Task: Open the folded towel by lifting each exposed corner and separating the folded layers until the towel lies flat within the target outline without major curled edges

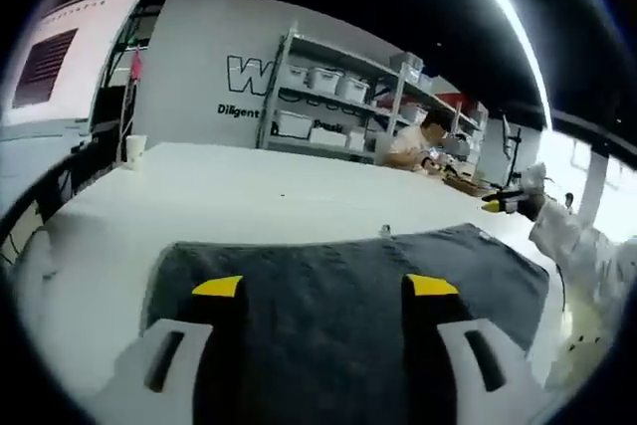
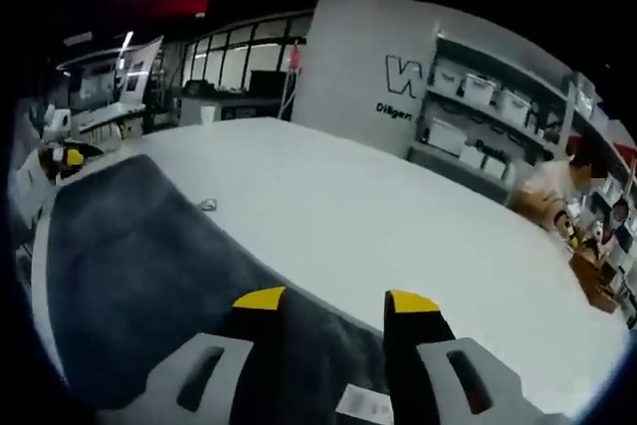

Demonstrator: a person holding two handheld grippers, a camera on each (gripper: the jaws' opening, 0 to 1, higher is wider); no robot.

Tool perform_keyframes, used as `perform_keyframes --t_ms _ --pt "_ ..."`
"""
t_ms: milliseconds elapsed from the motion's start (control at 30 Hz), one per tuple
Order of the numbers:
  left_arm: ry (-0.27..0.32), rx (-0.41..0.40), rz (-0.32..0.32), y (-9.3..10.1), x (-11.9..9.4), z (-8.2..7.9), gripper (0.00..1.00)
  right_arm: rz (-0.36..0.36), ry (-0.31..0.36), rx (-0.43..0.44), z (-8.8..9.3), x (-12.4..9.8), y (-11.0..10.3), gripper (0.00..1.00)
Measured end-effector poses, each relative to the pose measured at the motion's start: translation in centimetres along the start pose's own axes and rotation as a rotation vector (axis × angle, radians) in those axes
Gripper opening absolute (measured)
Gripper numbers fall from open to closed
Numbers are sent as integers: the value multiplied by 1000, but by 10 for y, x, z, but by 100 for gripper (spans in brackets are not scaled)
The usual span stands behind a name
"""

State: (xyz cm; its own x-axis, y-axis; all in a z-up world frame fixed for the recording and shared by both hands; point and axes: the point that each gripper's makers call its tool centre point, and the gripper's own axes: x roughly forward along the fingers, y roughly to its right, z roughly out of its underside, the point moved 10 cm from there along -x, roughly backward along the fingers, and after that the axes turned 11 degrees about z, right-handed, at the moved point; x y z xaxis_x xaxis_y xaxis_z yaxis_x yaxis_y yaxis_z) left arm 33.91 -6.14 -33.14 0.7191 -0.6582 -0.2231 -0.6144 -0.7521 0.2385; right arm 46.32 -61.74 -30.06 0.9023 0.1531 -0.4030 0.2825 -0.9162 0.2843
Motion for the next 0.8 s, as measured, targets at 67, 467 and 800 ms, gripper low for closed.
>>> perform_keyframes --t_ms 67,467,800 --pt "-19 27 46 24 -1 7 63 -76 23 -29 -16 6 -25 33" --pt "-197 241 291 120 37 59 70 -282 88 -159 -50 46 -107 34" --pt "-189 204 196 127 51 73 68 -319 47 -187 -58 98 -176 33"
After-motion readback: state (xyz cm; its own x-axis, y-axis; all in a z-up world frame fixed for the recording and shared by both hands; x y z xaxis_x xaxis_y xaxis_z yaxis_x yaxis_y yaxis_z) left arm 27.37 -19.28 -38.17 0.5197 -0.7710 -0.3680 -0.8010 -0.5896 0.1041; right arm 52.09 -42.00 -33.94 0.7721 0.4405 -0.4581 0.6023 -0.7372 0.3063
